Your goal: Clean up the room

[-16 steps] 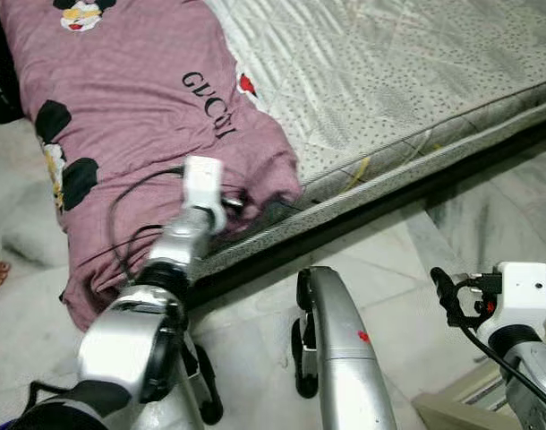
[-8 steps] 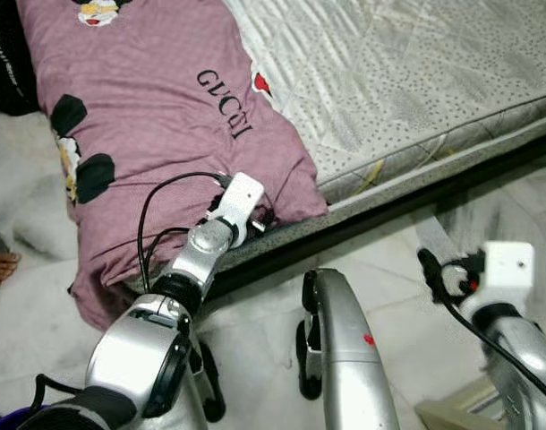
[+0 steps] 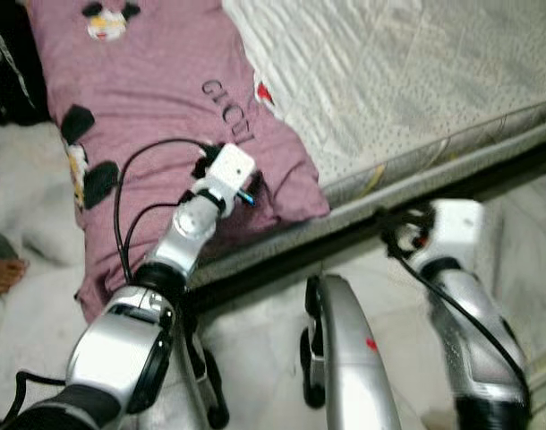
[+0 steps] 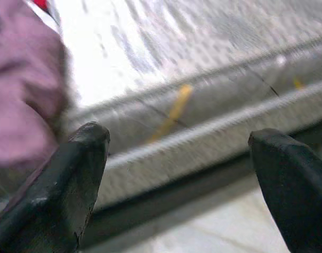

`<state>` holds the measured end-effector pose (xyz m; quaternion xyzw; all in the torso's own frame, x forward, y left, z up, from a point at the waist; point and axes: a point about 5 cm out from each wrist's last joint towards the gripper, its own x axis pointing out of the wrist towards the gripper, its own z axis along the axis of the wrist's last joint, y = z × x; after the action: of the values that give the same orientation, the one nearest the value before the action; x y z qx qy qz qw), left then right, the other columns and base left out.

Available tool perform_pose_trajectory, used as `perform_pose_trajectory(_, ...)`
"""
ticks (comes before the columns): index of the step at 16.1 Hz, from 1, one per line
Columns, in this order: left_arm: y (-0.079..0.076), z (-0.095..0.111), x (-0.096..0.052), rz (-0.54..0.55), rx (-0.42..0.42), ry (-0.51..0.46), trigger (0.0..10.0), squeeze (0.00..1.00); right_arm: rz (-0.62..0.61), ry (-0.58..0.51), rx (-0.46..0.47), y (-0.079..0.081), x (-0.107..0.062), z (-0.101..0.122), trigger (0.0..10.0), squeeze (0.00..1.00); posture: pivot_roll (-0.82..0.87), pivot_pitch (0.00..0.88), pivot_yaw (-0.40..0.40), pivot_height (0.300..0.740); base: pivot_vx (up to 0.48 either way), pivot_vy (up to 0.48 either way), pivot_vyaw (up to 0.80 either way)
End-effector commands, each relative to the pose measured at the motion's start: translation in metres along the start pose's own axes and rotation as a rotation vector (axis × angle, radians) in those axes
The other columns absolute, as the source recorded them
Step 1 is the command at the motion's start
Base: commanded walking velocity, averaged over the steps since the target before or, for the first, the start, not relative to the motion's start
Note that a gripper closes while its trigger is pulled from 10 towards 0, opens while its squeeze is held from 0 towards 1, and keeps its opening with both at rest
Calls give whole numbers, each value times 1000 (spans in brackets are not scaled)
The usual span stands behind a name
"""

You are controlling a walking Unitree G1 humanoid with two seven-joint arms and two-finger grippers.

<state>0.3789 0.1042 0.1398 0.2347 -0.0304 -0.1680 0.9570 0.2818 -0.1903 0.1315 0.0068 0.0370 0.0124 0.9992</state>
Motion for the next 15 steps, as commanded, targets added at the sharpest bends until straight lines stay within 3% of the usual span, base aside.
perform_pose_trajectory(1, 5, -9, -6, 44, -13, 18, 10000, 0, -6, 13, 1, 1, 2, -7, 10000, 0, -135, 99, 8, 541, 0, 0, 0)
perform_pose_trajectory(5, 20, -3, -18, 211, -178, -65, 10000, 0, 17, -13, 26, 12, 15, -7, 10000, 0, -97, 42, 13, 541, 0, 0, 0)
perform_pose_trajectory(7, 28, -5, -37, 345, -310, -107, 10000, 0, 48, -25, 77, 27, 27, -7, 10000, 0, -65, 9, 13, 541, 0, 0, 0)
perform_pose_trajectory(8, 31, -11, -48, 389, -337, -107, 10000, 0, 60, -28, 97, 32, 31, -6, 10000, 0, -51, 0, 14, 541, 0, 0, 0)
perform_pose_trajectory(10, 40, -30, -76, 488, -358, -89, 10000, 0, 104, -33, 138, 47, 40, -7, 10000, 0, -27, 0, 14, 541, 0, 0, 0)
perform_pose_trajectory(12, 49, -43, -109, 562, -325, -83, 10000, 0, 168, -3, 137, 61, 42, -15, 10000, 0, -10, 0, 10, 541, 0, 0, 0)
perform_pose_trajectory(15, 54, -51, -124, 590, -347, -44, 10000, 0, 113, -37, 156, 55, 54, -14, 10000, 0, 2, 0, 9, 541, 0, 0, 0)
